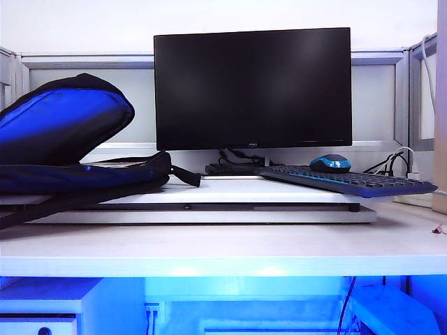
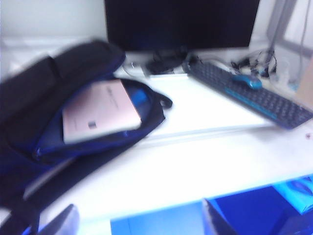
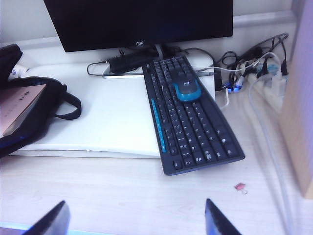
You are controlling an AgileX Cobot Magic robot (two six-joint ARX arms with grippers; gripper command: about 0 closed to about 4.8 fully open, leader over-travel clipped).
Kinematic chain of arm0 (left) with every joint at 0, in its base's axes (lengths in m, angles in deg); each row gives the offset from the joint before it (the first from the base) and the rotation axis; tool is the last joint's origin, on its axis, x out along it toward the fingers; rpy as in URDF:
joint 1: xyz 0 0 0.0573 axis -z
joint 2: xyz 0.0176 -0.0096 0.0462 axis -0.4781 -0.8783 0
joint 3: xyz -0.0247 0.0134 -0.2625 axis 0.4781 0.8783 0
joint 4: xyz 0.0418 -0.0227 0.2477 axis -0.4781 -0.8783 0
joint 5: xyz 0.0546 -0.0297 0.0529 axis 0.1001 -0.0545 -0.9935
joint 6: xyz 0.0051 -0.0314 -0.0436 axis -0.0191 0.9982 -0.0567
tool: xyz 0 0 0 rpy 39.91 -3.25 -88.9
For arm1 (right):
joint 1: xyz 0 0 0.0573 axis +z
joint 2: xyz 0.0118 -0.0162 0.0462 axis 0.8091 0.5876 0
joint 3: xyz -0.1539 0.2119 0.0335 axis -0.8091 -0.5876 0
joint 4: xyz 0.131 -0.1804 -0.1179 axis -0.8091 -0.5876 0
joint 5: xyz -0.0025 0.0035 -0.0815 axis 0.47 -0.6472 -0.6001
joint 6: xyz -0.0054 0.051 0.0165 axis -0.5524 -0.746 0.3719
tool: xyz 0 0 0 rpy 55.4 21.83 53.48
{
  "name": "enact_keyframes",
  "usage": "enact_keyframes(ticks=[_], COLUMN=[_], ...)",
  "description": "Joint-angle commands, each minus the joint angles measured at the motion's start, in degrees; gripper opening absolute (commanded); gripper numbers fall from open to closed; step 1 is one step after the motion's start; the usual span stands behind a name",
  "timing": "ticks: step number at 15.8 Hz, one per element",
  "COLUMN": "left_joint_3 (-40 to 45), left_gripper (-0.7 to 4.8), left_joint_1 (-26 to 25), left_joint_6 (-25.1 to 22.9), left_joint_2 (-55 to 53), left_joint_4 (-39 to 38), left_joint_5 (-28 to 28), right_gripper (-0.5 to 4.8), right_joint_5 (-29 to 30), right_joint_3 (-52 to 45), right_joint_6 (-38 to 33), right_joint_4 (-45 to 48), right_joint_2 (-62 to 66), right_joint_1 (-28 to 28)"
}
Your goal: Pick up the book on the desk and put it into the open backpack.
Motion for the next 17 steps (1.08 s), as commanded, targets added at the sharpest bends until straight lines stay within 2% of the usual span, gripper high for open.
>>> enact_keyframes(ticks=[1, 3, 5, 6, 8, 11, 13, 14, 17], left_joint_3=[1.77, 4.09, 9.68, 13.84, 18.80, 24.17, 26.38, 27.12, 29.75], left_gripper=[3.35, 3.35, 3.35, 3.35, 3.35, 3.31, 3.18, 2.85, 2.68], left_joint_1=[-0.04, -0.04, -0.04, -0.04, -0.04, -0.04, -0.04, -0.04, -0.04], left_joint_6=[0.98, 2.60, 6.78, 10.45, 12.63, 12.61, 12.61, 12.59, 12.52], left_joint_2=[0.02, 0.02, 0.02, 0.04, 0.04, 0.04, 0.04, 0.04, 0.07], left_joint_4=[2.86, 6.10, 12.15, 16.50, 22.49, 25.14, 26.05, 26.69, 28.63], left_joint_5=[-2.12, -3.54, -6.27, -7.08, -7.85, -8.00, -8.00, -8.02, -8.00], right_gripper=[3.31, 3.31, 3.31, 3.31, 3.31, 3.01, 2.38, 2.01, 1.96], right_joint_5=[-1.07, -1.25, -1.29, -1.70, -1.77, -1.77, -1.73, -1.73, -1.70], right_joint_3=[-4.76, -7.85, -11.58, -13.66, -16.17, -21.24, -24.46, -25.81, -29.05], right_joint_6=[-0.79, -0.85, -1.88, -1.86, -1.86, -1.86, -1.86, -1.86, -1.88], right_joint_4=[2.12, 2.58, 4.04, 5.18, 7.69, 11.41, 12.85, 14.03, 18.93], right_joint_2=[-3.74, -5.64, -7.85, -8.59, -8.57, -8.57, -8.59, -8.61, -8.59], right_joint_1=[-0.04, -0.07, -0.04, -0.17, -0.15, -0.15, -0.15, -0.15, -0.13])
